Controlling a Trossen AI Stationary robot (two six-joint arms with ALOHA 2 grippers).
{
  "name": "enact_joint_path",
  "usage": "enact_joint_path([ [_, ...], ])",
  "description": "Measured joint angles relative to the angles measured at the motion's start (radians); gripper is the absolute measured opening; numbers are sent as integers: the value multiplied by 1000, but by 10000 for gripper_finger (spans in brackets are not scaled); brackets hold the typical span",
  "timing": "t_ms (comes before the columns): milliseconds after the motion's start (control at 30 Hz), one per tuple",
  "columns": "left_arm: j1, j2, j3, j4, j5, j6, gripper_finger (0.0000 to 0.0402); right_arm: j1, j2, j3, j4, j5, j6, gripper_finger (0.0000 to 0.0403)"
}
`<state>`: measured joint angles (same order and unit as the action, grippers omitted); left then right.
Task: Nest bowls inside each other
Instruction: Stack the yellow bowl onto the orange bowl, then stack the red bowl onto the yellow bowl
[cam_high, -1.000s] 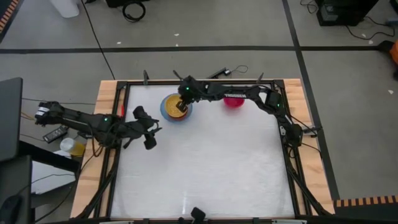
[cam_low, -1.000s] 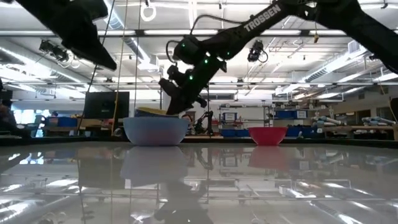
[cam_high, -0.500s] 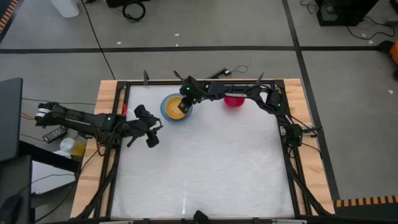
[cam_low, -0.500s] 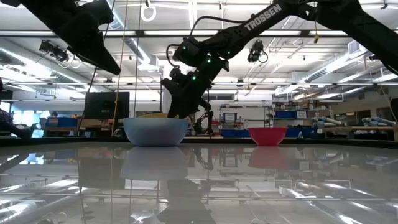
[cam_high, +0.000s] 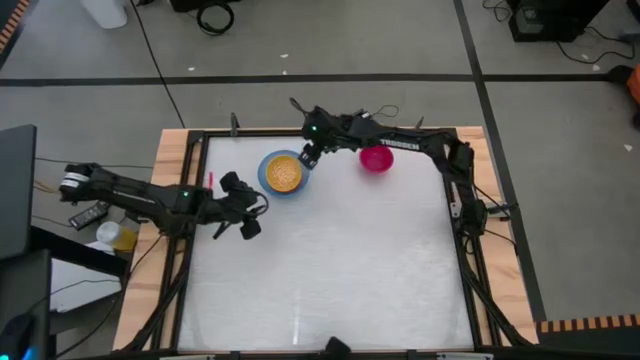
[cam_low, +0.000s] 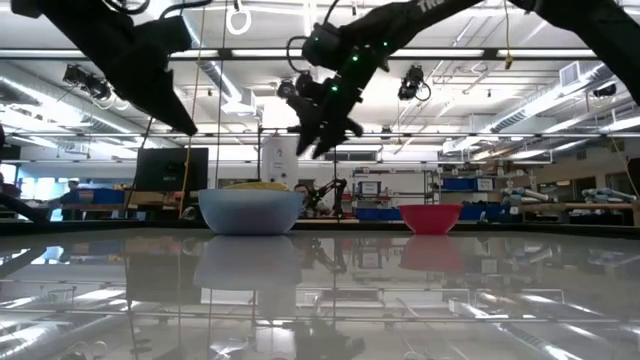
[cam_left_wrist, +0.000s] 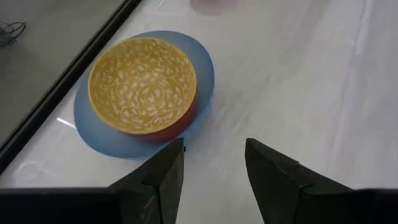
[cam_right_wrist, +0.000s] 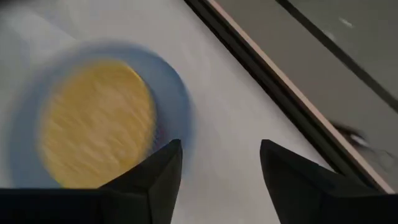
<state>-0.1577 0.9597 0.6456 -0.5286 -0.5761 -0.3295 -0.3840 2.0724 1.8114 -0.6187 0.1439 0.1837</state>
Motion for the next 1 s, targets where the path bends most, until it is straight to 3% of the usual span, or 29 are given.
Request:
enact_joint_path([
  [100, 14, 50, 0, 50, -6, 9, 173, 3, 29, 0, 148, -110, 0, 215],
  [200, 22, 91, 0, 69, -6, 9, 173, 17, 84, 0, 230, -152, -2, 209],
  [400, 36, 130, 0, 70, -6, 27, 173, 14, 176, 0, 266, -216, 9, 201],
  [667, 57, 134, 0, 64, 0, 35, 173, -12, 137, 3, 234, -279, 52, 190],
  [833, 57, 134, 0, 62, 6, 29, 173, -15, 78, 1, 108, -215, 6, 190],
  [1000, 43, 134, 0, 40, 11, -4, 173, -37, 11, -6, -187, -79, -66, 190],
])
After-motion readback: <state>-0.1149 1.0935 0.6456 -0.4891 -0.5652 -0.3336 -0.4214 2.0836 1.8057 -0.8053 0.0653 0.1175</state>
